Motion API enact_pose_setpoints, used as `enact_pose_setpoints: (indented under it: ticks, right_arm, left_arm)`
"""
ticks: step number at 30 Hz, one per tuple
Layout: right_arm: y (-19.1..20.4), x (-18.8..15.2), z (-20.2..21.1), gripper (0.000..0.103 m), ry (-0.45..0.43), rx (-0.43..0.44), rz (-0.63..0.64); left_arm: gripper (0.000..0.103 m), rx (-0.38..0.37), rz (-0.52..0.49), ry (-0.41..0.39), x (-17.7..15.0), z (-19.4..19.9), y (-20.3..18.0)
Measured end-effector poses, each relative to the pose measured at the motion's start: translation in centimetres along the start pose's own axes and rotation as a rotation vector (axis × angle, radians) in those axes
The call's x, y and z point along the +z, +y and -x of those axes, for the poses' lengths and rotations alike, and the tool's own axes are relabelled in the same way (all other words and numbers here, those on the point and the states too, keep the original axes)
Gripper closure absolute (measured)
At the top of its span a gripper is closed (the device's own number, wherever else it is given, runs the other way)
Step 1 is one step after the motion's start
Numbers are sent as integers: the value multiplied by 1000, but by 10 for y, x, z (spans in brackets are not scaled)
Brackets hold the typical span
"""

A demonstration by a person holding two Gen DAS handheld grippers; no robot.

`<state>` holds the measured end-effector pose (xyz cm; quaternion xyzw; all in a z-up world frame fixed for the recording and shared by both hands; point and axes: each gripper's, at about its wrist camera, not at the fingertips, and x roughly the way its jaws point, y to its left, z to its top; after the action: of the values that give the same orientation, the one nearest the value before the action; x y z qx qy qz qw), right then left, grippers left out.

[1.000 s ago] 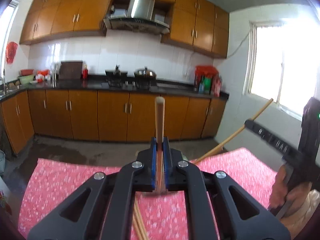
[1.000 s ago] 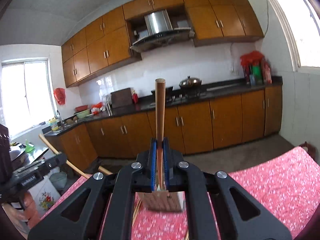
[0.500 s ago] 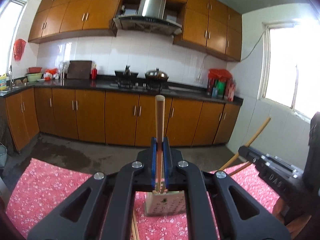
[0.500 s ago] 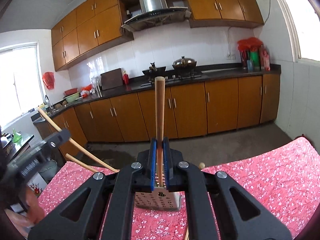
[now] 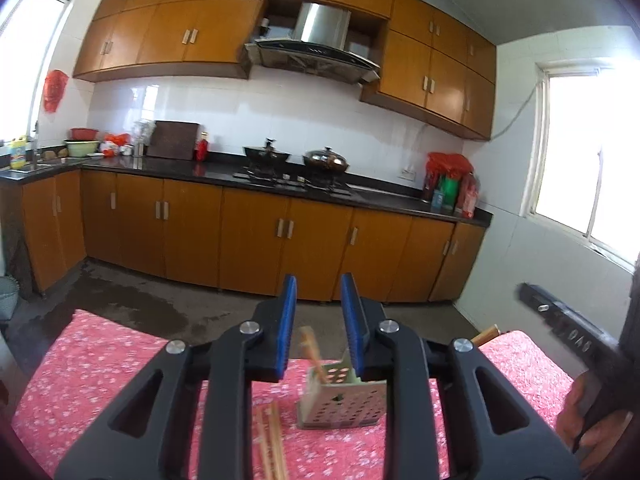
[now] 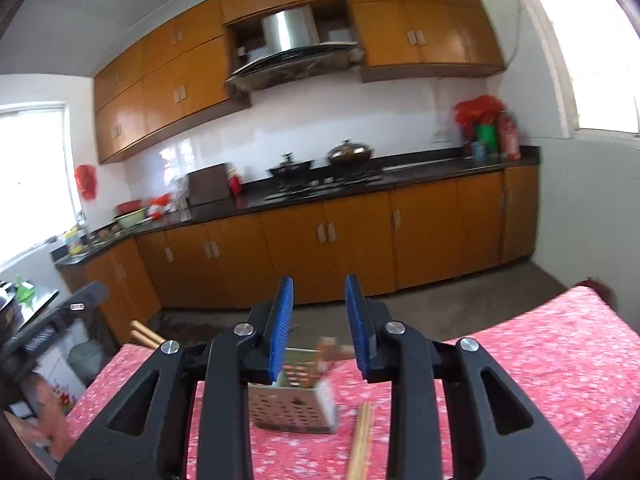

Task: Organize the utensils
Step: 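Drop the chopsticks into the holder by opening both tools, then grasp a chopstick with the left tool while the right tool grasps another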

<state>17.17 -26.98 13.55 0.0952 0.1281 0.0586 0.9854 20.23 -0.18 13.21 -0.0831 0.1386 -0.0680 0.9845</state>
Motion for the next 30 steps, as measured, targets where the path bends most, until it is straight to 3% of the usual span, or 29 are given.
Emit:
enact_pose_setpoints:
  ticks: [3, 7, 9, 11, 14, 21, 25, 26, 27, 30]
  right_arm:
    - [-32, -12, 8, 74, 44, -92, -28]
    - [-70, -58, -14, 74, 246, -162, -62]
    - [-78, -93, -31, 76, 382, -150, -68]
    - [-78, -136, -47, 84, 516, -78, -80]
    - [-64, -178, -54, 87, 613, -12, -79]
    - [-39, -210, -64, 88, 681, 17, -51]
    - [-38, -212, -66, 89, 672, -46, -4]
    - [-39, -212, -67, 95, 672, -74, 3]
    - [-44, -215, -67, 95, 668, -120, 18]
    - [-48, -215, -66, 95, 664, -132, 7]
  left_arm:
    - [75, 57, 2, 18, -11, 20, 21]
    - [75, 153, -7, 114, -45, 23, 56]
    - [75, 184, -7, 203, -71, 12, 72]
    - [75, 184, -8, 286, -95, -1, 81]
    - [76, 154, 0, 400, -136, -13, 84]
    - [78, 52, 47, 537, -191, -24, 72]
    - [81, 32, 43, 578, -205, -30, 61]
    - [81, 28, 45, 585, -206, -32, 60]
    - [82, 22, 46, 593, -208, -34, 59]
    - [84, 6, 42, 611, -213, -36, 53]
